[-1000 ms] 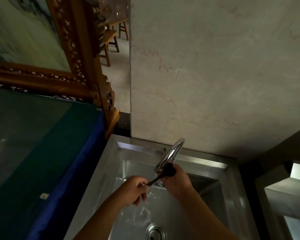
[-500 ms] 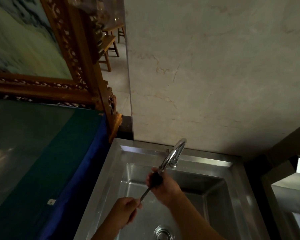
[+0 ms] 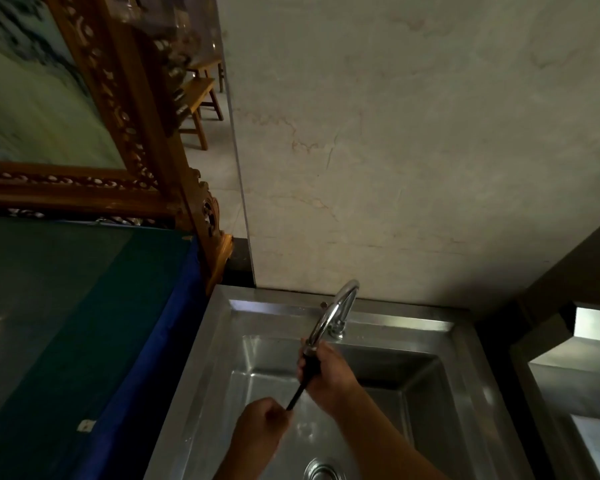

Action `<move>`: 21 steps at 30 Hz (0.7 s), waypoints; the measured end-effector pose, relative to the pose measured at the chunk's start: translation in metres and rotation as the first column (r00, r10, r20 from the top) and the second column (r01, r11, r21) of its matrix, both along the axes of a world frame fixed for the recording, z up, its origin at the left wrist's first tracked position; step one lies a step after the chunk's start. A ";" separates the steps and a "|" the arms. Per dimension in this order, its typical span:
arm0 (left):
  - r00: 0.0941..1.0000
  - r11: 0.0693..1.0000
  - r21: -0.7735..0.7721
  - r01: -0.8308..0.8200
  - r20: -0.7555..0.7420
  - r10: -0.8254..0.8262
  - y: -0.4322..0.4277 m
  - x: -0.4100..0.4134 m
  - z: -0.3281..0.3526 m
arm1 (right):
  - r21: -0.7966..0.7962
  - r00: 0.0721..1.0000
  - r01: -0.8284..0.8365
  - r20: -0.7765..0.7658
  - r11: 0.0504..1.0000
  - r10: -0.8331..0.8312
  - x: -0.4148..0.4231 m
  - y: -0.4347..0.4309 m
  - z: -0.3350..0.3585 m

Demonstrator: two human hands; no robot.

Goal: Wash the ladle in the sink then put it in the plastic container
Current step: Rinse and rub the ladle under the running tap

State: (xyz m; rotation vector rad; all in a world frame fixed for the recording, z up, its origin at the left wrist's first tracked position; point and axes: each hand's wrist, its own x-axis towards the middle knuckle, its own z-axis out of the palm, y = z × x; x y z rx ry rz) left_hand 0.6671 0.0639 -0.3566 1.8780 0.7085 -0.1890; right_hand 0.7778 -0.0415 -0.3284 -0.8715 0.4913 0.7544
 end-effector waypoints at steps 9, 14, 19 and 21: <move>0.991 1.000 0.003 -0.020 0.135 0.019 -0.001 -0.014 -0.010 | 0.063 0.994 0.022 -0.107 0.998 -0.015 0.001 0.006 -0.008; 0.995 0.955 -0.295 0.035 0.098 -0.006 0.003 -0.017 0.006 | 0.217 0.999 -0.032 0.026 0.976 0.027 -0.001 0.000 0.000; 0.999 0.860 -0.509 0.042 0.031 -0.031 0.005 -0.027 0.009 | 0.168 0.986 -0.084 0.157 0.982 0.058 -0.009 -0.015 -0.008; 0.999 0.822 -0.567 0.044 0.040 -0.026 0.003 -0.030 0.009 | 0.138 0.986 -0.073 0.158 0.988 0.051 -0.012 -0.017 -0.010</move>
